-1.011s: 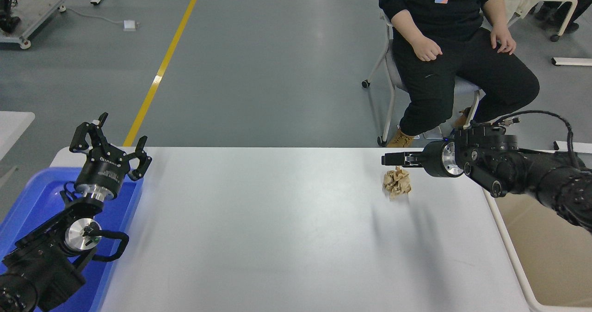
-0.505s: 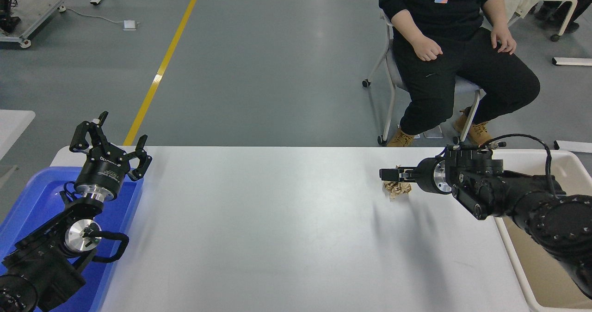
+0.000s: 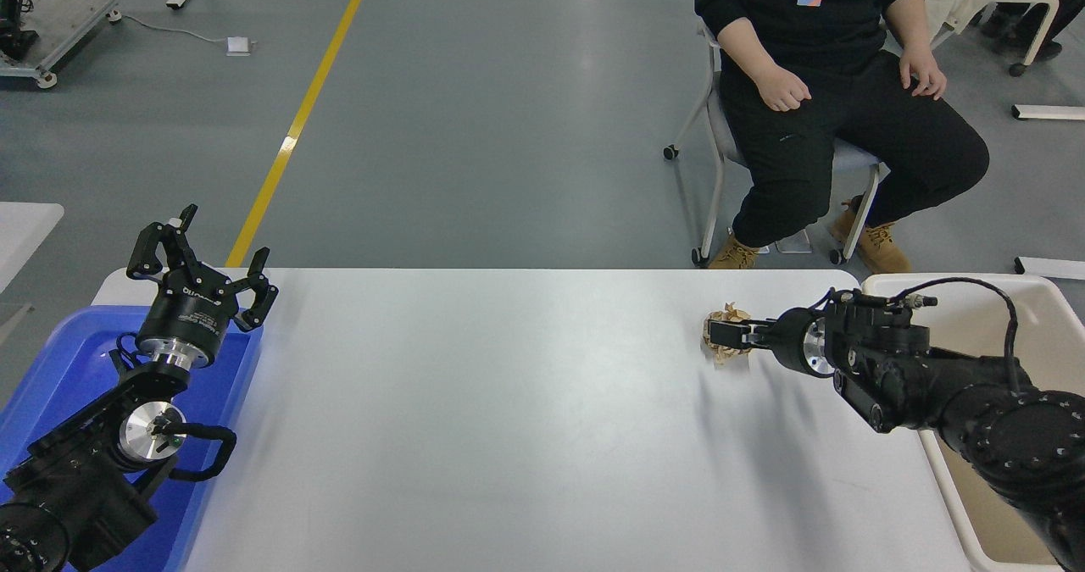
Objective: Clean the table surface
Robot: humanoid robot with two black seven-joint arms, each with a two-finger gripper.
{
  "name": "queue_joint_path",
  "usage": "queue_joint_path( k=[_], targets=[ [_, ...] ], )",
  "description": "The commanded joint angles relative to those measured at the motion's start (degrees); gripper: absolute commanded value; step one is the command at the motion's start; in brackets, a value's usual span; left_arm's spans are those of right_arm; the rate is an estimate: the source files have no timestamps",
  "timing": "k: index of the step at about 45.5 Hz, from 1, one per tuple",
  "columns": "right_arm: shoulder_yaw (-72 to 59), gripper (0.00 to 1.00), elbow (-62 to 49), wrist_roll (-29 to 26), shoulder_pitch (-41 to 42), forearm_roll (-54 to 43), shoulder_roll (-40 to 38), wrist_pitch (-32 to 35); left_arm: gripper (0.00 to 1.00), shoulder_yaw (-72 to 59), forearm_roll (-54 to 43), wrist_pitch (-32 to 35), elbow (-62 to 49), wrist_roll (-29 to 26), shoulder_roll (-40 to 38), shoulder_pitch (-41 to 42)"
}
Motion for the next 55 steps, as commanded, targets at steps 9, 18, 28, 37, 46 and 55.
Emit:
queue_joint_path(
  k=[9,18,28,37,46,55],
  targets=[
    [0.6,0.98,0.3,0.1,-1.9,0.1,0.3,-4.4,1.0,0.0,0.0,0.0,0.0,0.0,0.0,0.0],
    [0.6,0.95,0.2,0.2,-2.7,0.1,0.9,-5.9,1.0,0.0,0.0,-0.1,0.0,0.0,-0.1,0.0],
    [0.7,0.95,-0.1,0.2,-3.8,0.1,1.5,-8.2,1.0,0.0,0.0,0.0,0.0,0.0,0.0,0.0],
    [0.7,0.95,-0.2,0.2,-4.0,0.1,1.5,-8.7,1.0,0.0,0.0,0.0,0.0,0.0,0.0,0.0],
    [0.7,0.95,-0.2,0.2,-4.2,0.1,1.5,-8.7,1.0,0.0,0.0,0.0,0.0,0.0,0.0,0.0],
    [0.5,0.88,-0.2,0.1,-4.8,0.0,1.5,-8.7,1.0,0.0,0.0,0.0,0.0,0.0,0.0,0.0]
  ],
)
